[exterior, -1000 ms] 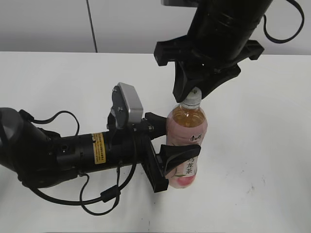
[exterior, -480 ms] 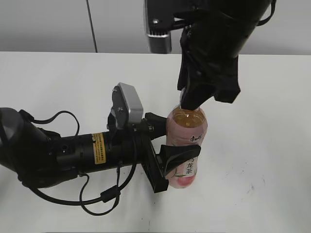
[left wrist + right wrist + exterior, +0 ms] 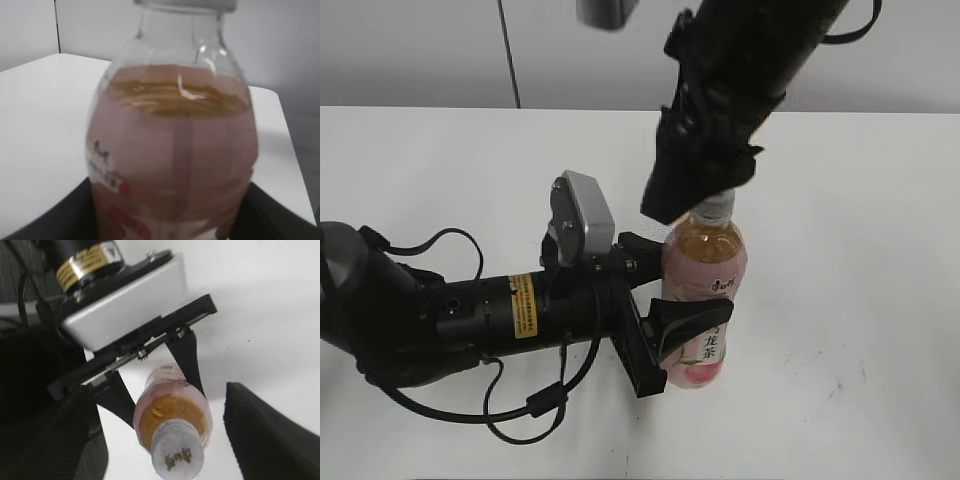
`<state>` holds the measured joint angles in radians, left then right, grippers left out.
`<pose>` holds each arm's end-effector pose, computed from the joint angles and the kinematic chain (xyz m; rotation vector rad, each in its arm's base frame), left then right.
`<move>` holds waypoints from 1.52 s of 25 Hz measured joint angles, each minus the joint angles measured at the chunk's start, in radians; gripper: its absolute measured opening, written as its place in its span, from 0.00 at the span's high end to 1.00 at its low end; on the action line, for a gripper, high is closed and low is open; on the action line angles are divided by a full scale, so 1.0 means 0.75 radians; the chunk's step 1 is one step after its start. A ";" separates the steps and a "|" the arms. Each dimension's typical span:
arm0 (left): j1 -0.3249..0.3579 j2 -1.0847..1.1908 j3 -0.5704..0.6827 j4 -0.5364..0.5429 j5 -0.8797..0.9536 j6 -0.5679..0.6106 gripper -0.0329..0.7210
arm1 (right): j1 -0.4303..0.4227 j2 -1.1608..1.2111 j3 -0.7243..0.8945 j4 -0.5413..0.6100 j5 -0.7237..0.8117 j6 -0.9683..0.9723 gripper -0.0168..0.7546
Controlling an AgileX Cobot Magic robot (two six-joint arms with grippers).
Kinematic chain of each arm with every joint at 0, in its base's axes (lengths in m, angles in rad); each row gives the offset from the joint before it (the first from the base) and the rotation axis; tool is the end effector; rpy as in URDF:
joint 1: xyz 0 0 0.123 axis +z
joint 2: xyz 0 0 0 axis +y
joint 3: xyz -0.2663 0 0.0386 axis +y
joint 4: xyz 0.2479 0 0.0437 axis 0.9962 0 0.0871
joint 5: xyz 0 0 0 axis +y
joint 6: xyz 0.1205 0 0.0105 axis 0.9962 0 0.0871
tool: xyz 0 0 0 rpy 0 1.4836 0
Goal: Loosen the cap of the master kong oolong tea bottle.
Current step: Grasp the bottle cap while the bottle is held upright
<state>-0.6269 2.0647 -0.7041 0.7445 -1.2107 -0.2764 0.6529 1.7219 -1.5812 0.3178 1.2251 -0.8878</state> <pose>0.2358 -0.2655 0.0895 1.0620 1.4769 -1.0204 0.2683 0.2499 0.2788 -1.8783 2.0643 0.3917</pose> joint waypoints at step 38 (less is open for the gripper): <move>0.000 0.000 0.000 0.001 0.001 -0.001 0.42 | 0.004 -0.004 0.080 -0.169 0.003 -0.531 0.62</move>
<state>-0.6269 2.0647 -0.7041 0.7452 -1.2098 -0.2769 0.6561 1.7187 -1.5209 0.1908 1.2270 -1.2864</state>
